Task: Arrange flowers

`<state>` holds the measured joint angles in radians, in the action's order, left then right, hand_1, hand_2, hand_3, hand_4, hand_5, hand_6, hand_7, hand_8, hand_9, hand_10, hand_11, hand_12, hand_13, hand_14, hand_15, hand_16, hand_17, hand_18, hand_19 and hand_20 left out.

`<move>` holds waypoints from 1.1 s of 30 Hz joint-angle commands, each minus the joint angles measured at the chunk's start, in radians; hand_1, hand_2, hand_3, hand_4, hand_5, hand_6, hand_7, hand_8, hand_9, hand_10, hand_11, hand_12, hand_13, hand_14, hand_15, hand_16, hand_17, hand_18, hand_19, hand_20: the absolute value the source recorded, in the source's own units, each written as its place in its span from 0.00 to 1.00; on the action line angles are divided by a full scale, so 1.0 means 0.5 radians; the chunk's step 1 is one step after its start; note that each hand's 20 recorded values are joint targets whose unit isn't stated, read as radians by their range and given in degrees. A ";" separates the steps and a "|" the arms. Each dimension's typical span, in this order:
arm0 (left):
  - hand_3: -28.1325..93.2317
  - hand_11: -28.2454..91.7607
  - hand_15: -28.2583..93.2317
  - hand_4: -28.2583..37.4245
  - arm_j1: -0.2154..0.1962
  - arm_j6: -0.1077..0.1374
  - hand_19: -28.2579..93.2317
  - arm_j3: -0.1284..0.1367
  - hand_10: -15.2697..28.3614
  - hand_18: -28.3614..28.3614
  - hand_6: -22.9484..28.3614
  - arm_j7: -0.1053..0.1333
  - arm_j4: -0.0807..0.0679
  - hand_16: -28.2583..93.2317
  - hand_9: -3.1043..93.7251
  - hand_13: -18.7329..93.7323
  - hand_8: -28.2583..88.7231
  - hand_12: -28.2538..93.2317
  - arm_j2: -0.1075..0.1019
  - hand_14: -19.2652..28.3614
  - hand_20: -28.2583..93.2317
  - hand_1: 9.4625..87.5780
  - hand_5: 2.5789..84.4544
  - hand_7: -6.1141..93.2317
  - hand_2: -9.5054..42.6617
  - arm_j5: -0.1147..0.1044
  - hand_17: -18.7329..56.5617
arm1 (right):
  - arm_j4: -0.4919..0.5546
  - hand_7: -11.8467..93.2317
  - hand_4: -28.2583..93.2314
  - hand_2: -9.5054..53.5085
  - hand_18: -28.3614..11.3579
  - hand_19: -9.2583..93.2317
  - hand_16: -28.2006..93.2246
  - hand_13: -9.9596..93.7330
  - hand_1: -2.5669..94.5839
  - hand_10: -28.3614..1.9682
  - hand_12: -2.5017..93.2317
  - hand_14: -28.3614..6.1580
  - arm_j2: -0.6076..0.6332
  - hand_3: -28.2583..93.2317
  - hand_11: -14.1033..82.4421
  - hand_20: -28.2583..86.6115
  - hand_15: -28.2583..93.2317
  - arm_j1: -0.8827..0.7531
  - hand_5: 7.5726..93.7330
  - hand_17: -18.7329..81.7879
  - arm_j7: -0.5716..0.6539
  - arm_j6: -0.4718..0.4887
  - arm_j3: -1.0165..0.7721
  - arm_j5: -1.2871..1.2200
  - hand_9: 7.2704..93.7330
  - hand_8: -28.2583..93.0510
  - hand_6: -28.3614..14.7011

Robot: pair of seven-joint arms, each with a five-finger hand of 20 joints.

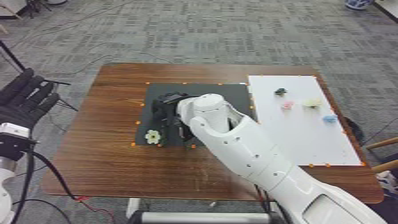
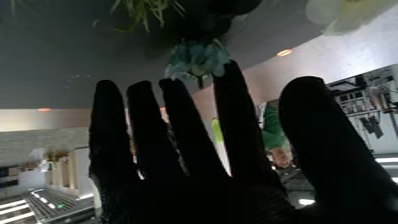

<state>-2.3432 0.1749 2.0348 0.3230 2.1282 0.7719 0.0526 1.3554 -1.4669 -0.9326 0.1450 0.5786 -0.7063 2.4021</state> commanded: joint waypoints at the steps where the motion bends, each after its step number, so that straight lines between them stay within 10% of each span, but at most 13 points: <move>1: 0.76 0.33 0.44 0.00 -0.014 0.003 0.43 0.015 0.67 0.73 0.63 0.003 0.016 0.22 0.37 0.38 0.19 0.34 0.022 0.71 0.32 0.17 0.44 0.14 0.54 -0.012 0.20 | 0.049 0.28 0.04 0.41 0.18 0.65 0.26 0.25 0.22 0.29 0.14 0.22 0.015 0.89 0.26 0.39 0.59 0.011 0.43 0.24 0.040 -0.100 0.006 -0.080 0.32 0.12 0.62; 7: 0.76 0.33 0.44 0.00 -0.042 0.006 0.43 0.026 0.68 0.73 0.63 0.011 0.029 0.22 0.37 0.38 0.19 0.34 0.055 0.72 0.32 0.17 0.44 0.13 0.54 -0.015 0.19 | 0.111 0.28 0.04 0.36 0.18 0.64 0.25 0.23 0.23 0.29 0.14 0.22 0.012 0.88 0.24 0.38 0.58 -0.036 0.41 0.24 0.086 -0.068 -0.077 -0.145 0.28 0.12 0.64; 20: 0.71 0.33 0.43 0.00 -0.180 -0.011 0.43 0.200 0.68 0.73 0.63 -0.082 0.051 0.22 0.37 0.38 0.19 0.34 0.126 0.72 0.32 0.17 0.43 0.12 0.58 0.000 0.19 | 1.065 0.22 0.02 0.18 0.15 0.65 0.25 0.23 0.31 0.22 0.14 0.18 0.434 0.84 0.23 0.38 0.57 -0.609 0.38 0.24 0.404 -0.178 -0.897 -0.654 0.28 0.15 0.50; 33: 0.74 0.33 0.42 0.00 -0.323 -0.022 0.43 0.385 0.66 0.74 0.63 -0.024 0.098 0.21 0.37 0.38 0.19 0.34 0.198 0.70 0.32 0.16 0.43 0.13 0.57 -0.023 0.19 | 1.104 0.21 0.02 0.16 0.12 0.66 0.27 0.30 0.30 0.21 0.14 0.16 0.851 0.83 0.23 0.38 0.55 -0.930 0.41 0.27 0.647 -0.380 -1.174 -0.507 0.34 0.15 0.49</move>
<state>-2.4581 0.1736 2.1988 0.2920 2.1644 0.8445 0.0499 1.9207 -1.1362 -1.3061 0.4310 0.3804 -1.2446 2.0786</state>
